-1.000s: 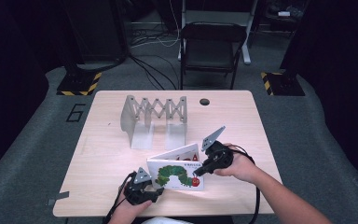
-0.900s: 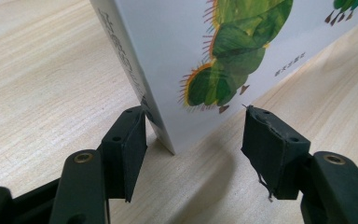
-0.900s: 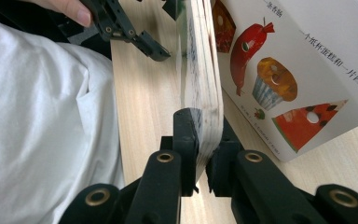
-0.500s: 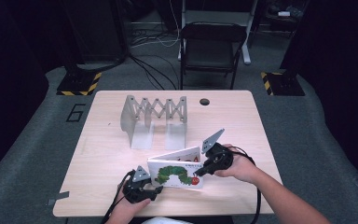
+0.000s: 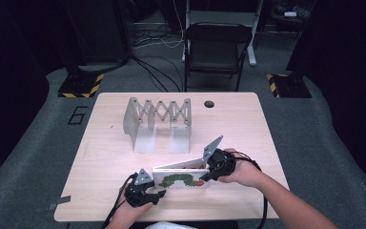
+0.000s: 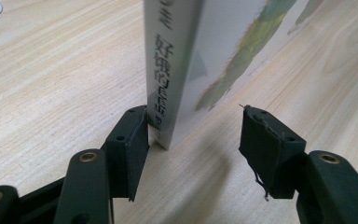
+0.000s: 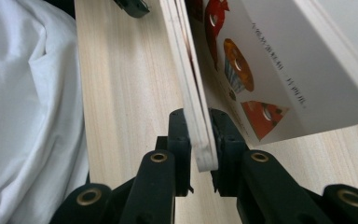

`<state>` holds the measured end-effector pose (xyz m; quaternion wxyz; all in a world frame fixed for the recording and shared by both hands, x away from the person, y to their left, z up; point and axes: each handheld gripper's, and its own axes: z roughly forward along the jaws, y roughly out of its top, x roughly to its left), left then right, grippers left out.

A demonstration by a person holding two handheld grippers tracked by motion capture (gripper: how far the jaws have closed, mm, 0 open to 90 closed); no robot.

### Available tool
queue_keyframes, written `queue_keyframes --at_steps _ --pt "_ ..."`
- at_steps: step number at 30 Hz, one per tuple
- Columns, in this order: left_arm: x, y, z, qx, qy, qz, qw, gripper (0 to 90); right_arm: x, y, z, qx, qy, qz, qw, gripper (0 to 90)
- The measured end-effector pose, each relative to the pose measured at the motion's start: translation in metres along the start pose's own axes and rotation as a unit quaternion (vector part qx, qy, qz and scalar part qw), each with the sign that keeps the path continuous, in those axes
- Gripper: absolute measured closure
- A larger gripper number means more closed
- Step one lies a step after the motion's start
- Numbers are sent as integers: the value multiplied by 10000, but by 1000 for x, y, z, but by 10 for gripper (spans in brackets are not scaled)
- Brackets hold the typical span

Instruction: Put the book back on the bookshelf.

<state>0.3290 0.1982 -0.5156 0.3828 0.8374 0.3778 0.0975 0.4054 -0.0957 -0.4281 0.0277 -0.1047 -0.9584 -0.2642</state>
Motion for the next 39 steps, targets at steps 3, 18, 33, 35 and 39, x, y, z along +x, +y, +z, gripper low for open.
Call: queue_keyframes --at_steps 3,18,33,35,39 --pt "1 0 -1 -8 2 8 10000 419 0 0 1 0 -9 -43 10000 804" --pt "5 8 -9 117 71 85 9999 424 -2 -1 1 -60 -81 -19 9999 794" --pt "13 46 -40 -261 -76 367 9990 422 -2 -1 1 -83 -151 16 9999 783" --pt "13 52 -42 -280 -102 455 9985 417 -3 -1 1 -93 -178 9 9998 781" --pt "11 56 -42 -296 -131 521 9981 418 -2 -1 1 -97 -200 56 9997 776"
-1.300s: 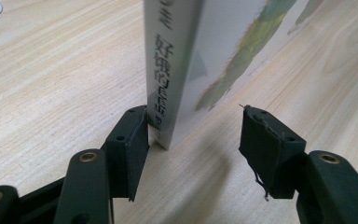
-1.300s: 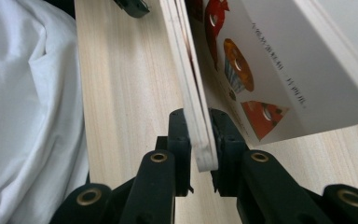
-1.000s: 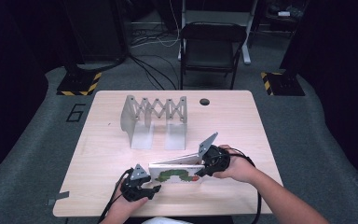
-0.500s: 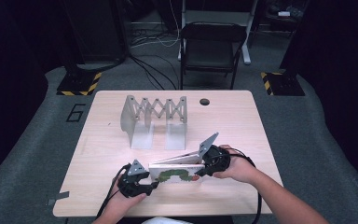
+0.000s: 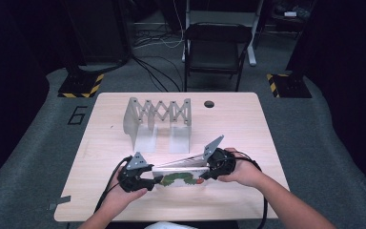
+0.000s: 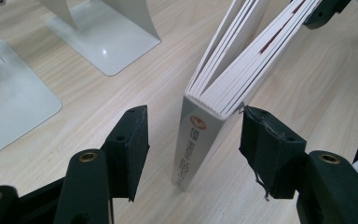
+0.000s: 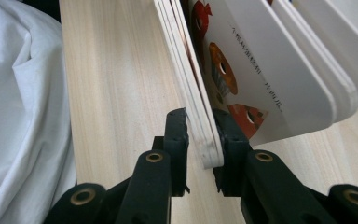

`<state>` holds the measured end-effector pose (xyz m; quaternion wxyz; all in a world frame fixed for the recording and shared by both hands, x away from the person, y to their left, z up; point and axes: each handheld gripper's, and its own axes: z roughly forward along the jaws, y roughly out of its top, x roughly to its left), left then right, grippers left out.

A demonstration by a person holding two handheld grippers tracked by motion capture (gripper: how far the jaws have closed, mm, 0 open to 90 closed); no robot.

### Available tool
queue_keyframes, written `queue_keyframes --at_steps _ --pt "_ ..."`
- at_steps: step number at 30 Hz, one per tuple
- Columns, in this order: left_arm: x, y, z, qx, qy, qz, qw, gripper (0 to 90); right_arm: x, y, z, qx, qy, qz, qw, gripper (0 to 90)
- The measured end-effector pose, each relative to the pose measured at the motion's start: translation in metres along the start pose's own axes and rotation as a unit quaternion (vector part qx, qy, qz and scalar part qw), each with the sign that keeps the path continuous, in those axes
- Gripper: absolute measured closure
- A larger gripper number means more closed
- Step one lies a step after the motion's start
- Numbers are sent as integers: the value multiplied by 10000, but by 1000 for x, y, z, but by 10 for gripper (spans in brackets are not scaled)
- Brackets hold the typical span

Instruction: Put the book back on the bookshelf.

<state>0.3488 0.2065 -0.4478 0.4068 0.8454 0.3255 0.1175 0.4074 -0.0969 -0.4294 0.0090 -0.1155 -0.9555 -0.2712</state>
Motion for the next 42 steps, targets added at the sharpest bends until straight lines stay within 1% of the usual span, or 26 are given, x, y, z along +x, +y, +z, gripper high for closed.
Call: queue_keyframes --at_steps 1,4,5,6,7,8,9,12,13,14,16,18,20,24,27,30,31,32,33,34,35,36,38,39,40,42 --pt "0 1 0 -5 -33 10 10000 420 -1 0 -1 31 -39 7 10000 769" --pt "-1 3 1 -3 -38 19 10000 421 -2 -1 -1 -37 -83 19 10000 761" --pt "-2 6 2 12 -95 54 9999 441 -2 -1 -3 -51 -132 172 9998 748" --pt "-4 6 3 -39 -99 57 9999 450 -3 -1 -3 -58 -152 131 9998 744" --pt "-4 6 3 -39 -99 57 9999 457 -3 -1 -3 -58 -152 131 9998 744" --pt "-5 8 3 -52 -58 107 9999 457 -3 -2 -4 -100 -166 166 9997 735" --pt "-5 9 3 -58 -151 98 9998 469 -5 -2 -5 -153 -204 188 9995 722" --pt "-6 12 4 -91 -135 93 9998 499 -7 -5 -7 -190 -258 361 9988 683" --pt "-6 12 4 -65 -207 91 9997 508 -8 -5 -8 -189 -311 367 9987 667" --pt "-7 13 4 -67 -180 81 9998 517 -9 -6 -9 -174 -316 402 9985 663" --pt "-7 14 4 -16 -146 152 9998 526 -9 -7 -10 -161 -355 506 9980 652" --pt "-7 14 4 -14 -160 164 9997 535 -11 -8 -10 -178 -415 489 9978 636" --pt "-7 14 4 -13 -184 166 9997 540 -10 -8 -10 -140 -445 583 9972 622" --pt "-8 13 4 18 -250 166 9995 556 -11 -9 -8 -78 -488 559 9972 611" --pt "-8 14 4 66 -234 286 9993 570 -12 -8 -7 -98 -498 581 9970 594" --pt "-9 15 4 80 -246 342 9991 588 -14 -7 -8 -33 -514 582 9970 577" --pt "-11 15 5 61 -284 308 9991 598 -14 -7 -8 -69 -554 586 9967 576" --pt "-11 15 4 110 -313 354 9988 611 -15 -8 -7 -123 -611 603 9962 574" --pt "-12 15 5 74 -318 378 9988 623 -15 -8 -9 -31 -589 644 9962 571" --pt "-12 16 5 104 -309 450 9985 634 -16 -8 -7 -154 -652 623 9958 569" --pt "-13 16 5 97 -303 491 9983 644 -16 -8 -9 -90 -641 647 9958 567" --pt "-15 15 6 77 -358 466 9982 655 -17 -8 -9 -83 -644 648 9958 565" --pt "-17 16 6 90 -378 576 9976 675 -16 -9 -9 -137 -680 710 9951 560" --pt "-18 16 6 102 -411 586 9974 683 -17 -9 -9 -62 -663 681 9955 563" --pt "-19 16 6 142 -434 653 9968 690 -17 -9 -8 -106 -698 674 9952 563" --pt "-20 16 5 178 -508 679 9962 707 -19 -8 -9 -58 -647 662 9957 557"
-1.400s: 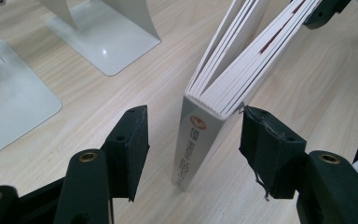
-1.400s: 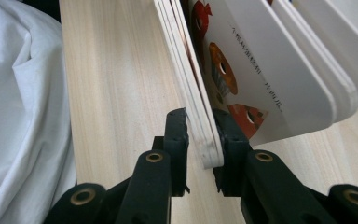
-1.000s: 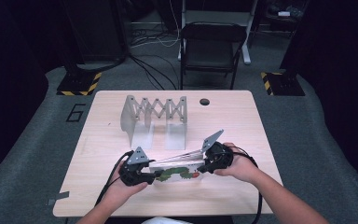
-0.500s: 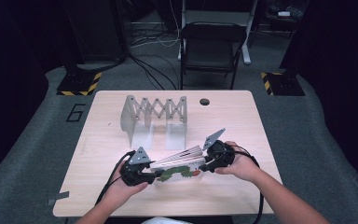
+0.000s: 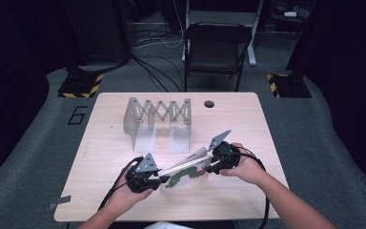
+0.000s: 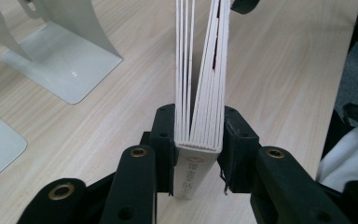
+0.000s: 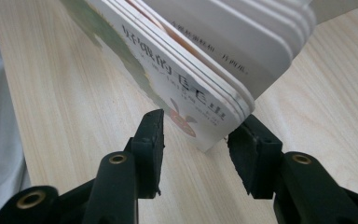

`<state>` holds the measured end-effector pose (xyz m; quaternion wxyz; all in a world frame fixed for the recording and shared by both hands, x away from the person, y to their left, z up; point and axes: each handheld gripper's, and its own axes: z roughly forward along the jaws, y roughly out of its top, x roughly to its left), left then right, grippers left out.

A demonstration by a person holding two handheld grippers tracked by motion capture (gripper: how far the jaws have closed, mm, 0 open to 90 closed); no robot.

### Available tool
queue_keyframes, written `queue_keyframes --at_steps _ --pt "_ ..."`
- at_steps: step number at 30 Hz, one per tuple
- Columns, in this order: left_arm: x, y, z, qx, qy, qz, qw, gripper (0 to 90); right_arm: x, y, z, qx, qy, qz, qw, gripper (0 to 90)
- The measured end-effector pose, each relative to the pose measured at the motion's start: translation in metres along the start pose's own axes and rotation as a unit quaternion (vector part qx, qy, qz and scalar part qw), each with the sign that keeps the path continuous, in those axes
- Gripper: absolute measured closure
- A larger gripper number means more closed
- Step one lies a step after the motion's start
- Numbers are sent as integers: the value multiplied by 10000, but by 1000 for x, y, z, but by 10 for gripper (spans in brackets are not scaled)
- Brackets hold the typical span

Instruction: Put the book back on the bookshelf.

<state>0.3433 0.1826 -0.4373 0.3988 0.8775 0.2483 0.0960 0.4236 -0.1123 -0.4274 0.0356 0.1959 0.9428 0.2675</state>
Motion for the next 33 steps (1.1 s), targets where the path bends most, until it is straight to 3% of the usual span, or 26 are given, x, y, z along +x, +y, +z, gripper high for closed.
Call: queue_keyframes --at_steps 2,7,16,17,26,28,33 --pt "-2 0 0 18 3 90 10000 726 0 1 0 -9 -8 28 10000 556" --pt "-4 0 -2 45 -112 85 9999 743 0 3 2 -53 -55 45 10000 554" --pt "1 -6 -13 112 19 117 9999 745 3 12 6 -128 -47 194 9997 544" --pt "1 -7 -14 73 65 112 9999 746 3 13 7 -163 -74 112 9998 544" --pt "7 -16 -26 83 114 56 9999 746 5 21 13 -270 -21 246 9993 516" --pt "9 -17 -28 131 8 39 9999 745 6 23 16 -240 1 201 9995 516" --pt "12 -20 -26 112 8 -38 9999 735 8 27 21 -311 34 248 9992 515"
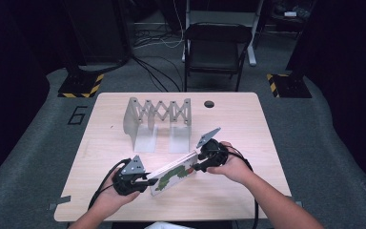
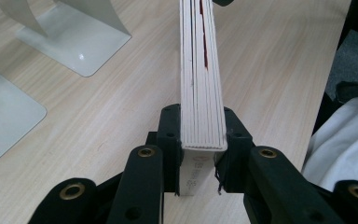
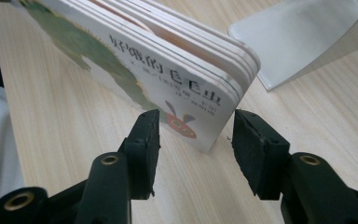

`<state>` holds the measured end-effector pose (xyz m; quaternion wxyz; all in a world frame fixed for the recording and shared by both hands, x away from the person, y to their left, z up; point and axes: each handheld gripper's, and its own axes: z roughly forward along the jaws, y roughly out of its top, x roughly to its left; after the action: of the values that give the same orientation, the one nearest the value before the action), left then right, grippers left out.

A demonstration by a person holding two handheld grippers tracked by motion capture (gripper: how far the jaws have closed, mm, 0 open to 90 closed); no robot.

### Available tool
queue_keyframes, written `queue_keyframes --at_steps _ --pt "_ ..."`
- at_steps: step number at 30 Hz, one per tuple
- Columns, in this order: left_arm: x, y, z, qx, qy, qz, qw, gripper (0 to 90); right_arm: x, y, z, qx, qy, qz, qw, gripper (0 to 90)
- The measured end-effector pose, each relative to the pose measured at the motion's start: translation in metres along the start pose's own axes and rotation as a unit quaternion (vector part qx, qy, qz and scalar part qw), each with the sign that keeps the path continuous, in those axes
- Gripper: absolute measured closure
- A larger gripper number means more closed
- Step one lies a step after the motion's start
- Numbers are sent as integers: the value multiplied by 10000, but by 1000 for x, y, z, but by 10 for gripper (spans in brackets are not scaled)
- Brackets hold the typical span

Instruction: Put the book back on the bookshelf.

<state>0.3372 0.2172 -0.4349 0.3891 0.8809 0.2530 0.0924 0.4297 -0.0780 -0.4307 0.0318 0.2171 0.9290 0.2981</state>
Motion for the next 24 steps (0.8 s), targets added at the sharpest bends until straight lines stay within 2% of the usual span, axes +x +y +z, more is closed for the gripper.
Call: queue_keyframes --at_steps 2,3,4,5,9,12,13,14,15,17,19,23,24 --pt "0 1 0 15 53 -15 10000 724 0 1 2 -67 -43 42 10000 517" --pt "0 1 0 23 18 -67 10000 719 -1 1 1 -14 -13 15 10000 518" --pt "0 1 0 -16 78 -106 9999 712 -1 1 1 3 -8 42 10000 518" --pt "1 2 0 -18 20 -179 9998 701 -1 2 1 30 -30 40 10000 517" --pt "1 4 2 -106 124 -297 9994 653 -1 2 1 0 -41 40 10000 518" --pt "0 5 5 -44 138 -274 9995 636 -1 2 1 -20 -54 22 10000 518" --pt "-2 5 7 -106 193 -332 9992 632 -1 2 1 -23 -43 6 10000 518" --pt "-2 5 8 -77 146 -354 9992 628 0 2 2 -56 -60 31 10000 518" --pt "-2 6 8 -54 179 -294 9994 607 0 2 2 -73 -60 50 9999 518" --pt "-3 7 11 -67 174 -412 9990 594 0 2 2 -65 -51 62 9999 518" --pt "-2 8 13 -54 215 -393 9990 585 0 2 2 -63 -40 78 9999 519" --pt "-4 11 18 -45 116 -451 9989 581 -1 2 1 -31 -18 41 10000 519" --pt "-4 11 19 -42 185 -413 9990 581 -1 2 1 -19 -32 46 10000 519"
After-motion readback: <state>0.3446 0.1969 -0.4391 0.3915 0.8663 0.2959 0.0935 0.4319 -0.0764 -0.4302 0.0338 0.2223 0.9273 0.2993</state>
